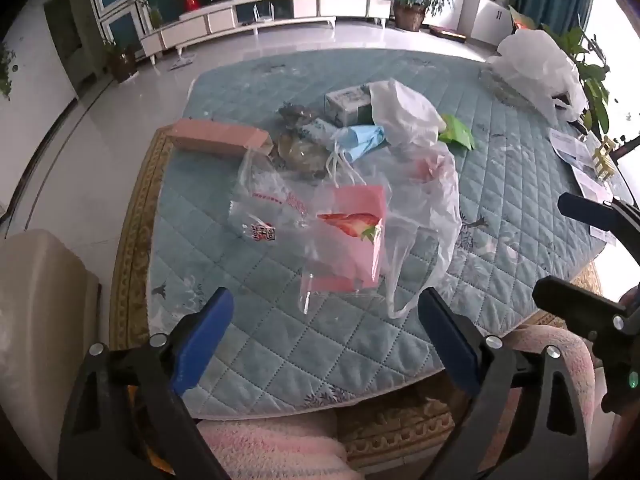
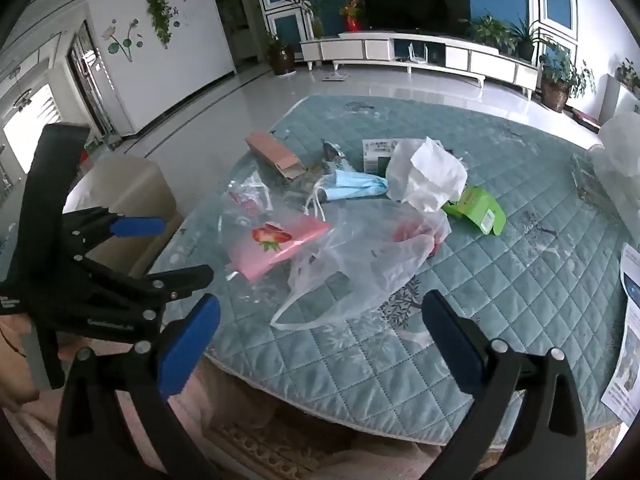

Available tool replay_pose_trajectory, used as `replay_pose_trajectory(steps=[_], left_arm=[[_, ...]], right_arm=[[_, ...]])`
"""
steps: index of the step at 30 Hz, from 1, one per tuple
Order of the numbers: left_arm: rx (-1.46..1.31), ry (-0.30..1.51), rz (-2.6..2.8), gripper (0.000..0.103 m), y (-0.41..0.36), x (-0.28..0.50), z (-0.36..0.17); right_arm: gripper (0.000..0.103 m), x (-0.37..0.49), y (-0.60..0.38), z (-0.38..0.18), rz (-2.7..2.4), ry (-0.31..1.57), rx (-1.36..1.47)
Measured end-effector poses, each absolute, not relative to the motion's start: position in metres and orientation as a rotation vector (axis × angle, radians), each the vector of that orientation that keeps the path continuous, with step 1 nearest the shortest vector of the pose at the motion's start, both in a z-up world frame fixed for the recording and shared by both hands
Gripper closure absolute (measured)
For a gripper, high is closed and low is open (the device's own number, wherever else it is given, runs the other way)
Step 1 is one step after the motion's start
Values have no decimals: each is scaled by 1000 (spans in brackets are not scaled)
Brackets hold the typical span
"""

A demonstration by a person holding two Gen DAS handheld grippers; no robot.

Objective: Collect trash
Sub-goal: 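Reach both grippers toward the clear plastic bag with pink snack bag, then grasp the pink snack bag with left gripper while right gripper grasps white plastic bag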

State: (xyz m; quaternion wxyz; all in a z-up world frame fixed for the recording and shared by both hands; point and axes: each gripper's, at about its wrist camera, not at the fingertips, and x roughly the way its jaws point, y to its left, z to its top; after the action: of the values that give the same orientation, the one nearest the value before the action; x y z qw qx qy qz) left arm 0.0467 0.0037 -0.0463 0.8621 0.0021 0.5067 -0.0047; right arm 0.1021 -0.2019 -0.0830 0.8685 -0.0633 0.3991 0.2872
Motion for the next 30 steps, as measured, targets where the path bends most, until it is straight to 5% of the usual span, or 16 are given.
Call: replay_pose_trajectory(steps=[20, 26, 30], left_arm=[[33, 1152, -30, 16, 6, 93, -117], [-8, 1146, -76, 22, 6, 104, -129], [-11, 1157, -74, 38, 8, 110, -135]], right_arm=[[4, 179, -194, -161, 467, 988, -138], [4, 205, -191, -178, 434, 1047, -62], [8, 217, -184, -191, 418, 1085, -69]])
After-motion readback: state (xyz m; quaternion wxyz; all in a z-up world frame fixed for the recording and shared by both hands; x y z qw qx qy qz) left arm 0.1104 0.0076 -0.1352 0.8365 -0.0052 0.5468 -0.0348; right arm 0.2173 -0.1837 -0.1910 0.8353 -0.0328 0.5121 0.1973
